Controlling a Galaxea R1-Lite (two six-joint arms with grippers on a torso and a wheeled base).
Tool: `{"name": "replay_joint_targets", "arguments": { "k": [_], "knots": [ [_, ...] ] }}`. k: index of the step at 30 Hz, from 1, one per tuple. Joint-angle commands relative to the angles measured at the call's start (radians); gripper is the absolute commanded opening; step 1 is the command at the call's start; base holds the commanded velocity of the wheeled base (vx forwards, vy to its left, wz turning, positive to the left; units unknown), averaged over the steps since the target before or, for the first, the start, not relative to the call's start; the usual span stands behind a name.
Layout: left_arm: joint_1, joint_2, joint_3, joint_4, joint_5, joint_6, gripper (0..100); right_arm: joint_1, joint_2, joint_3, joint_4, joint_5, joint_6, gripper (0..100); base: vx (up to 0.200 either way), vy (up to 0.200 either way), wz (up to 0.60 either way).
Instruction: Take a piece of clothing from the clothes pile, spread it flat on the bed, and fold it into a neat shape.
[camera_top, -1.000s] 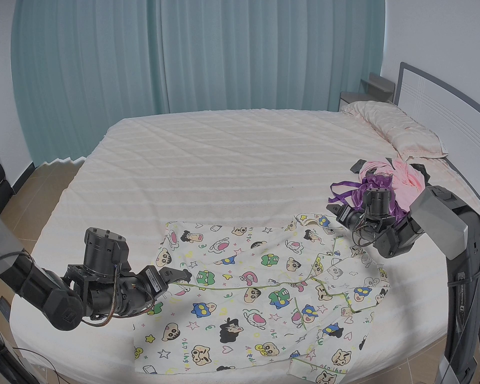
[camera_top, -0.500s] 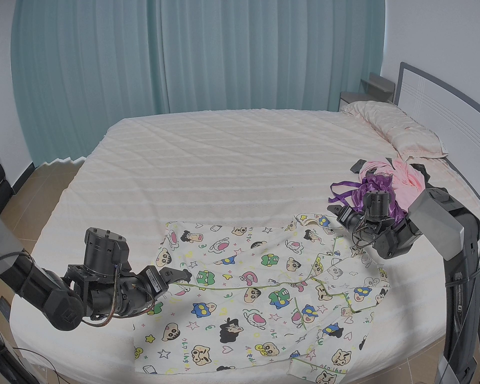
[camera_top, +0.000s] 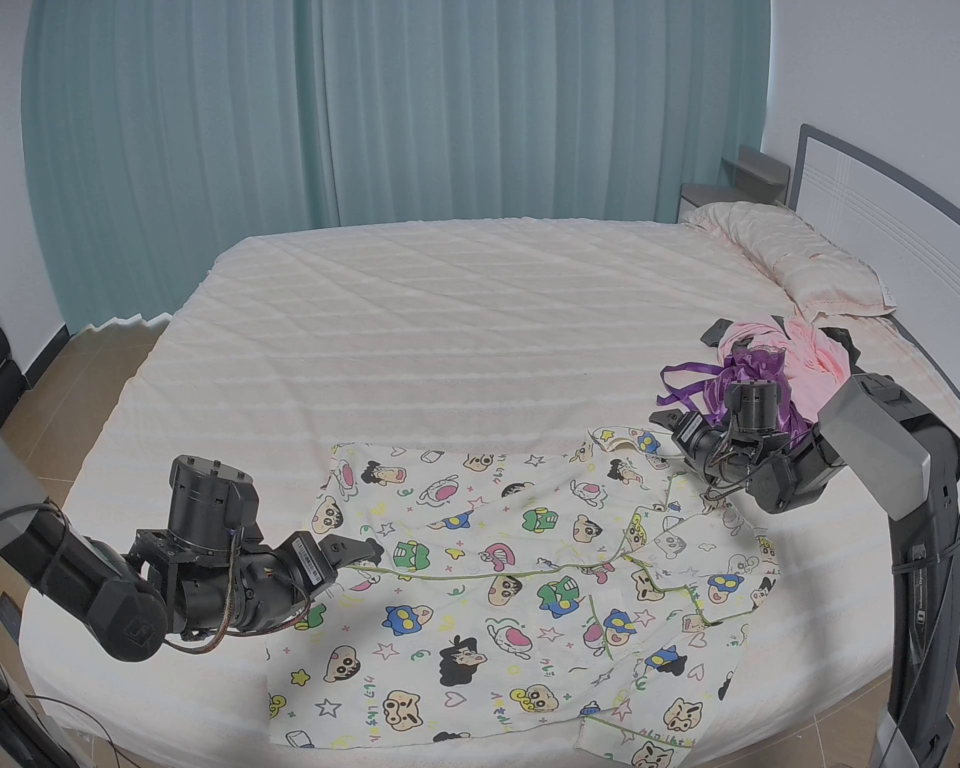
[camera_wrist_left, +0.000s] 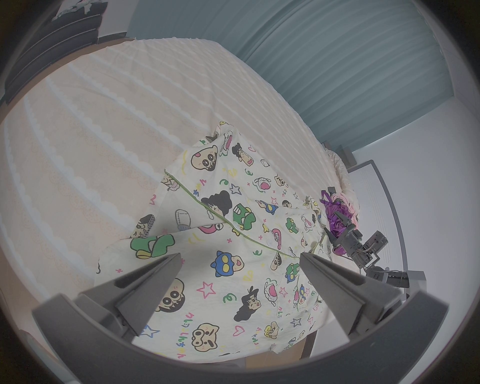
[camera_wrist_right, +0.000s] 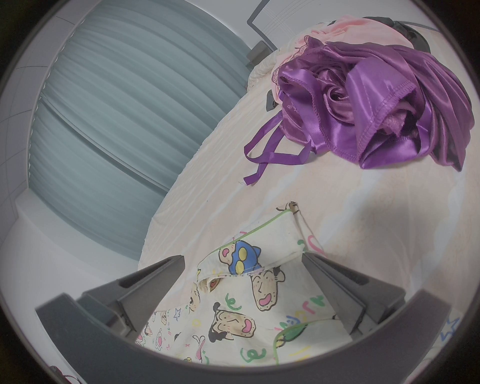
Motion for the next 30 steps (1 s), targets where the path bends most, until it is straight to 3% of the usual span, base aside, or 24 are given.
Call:
{"name": "replay_joint_targets", "arguments": {
  "k": [1,16,26,30],
  "knots": [
    [0.000,0.004,0.000,-0.001,0.000,0.000,100,0.001,-0.001,-0.007,0.004,0.001,0.001,100,0.000,0.000,0.00],
    [-0.002,0.005,0.000,-0.001,0.000,0.000,100,0.019,0.060,-0.106,0.075,-0.013,0.000,100,0.000,0.000,0.00],
    [-0.002,0.007,0.000,-0.001,0.000,0.000,100,0.019,0.145,-0.255,0.135,-0.070,-0.007,100,0.000,0.000,0.00],
    [-0.002,0.008,0.000,-0.001,0.002,0.000,100,0.015,0.189,-0.403,0.104,-0.157,0.003,100,0.000,0.000,0.00]
  ]
}}
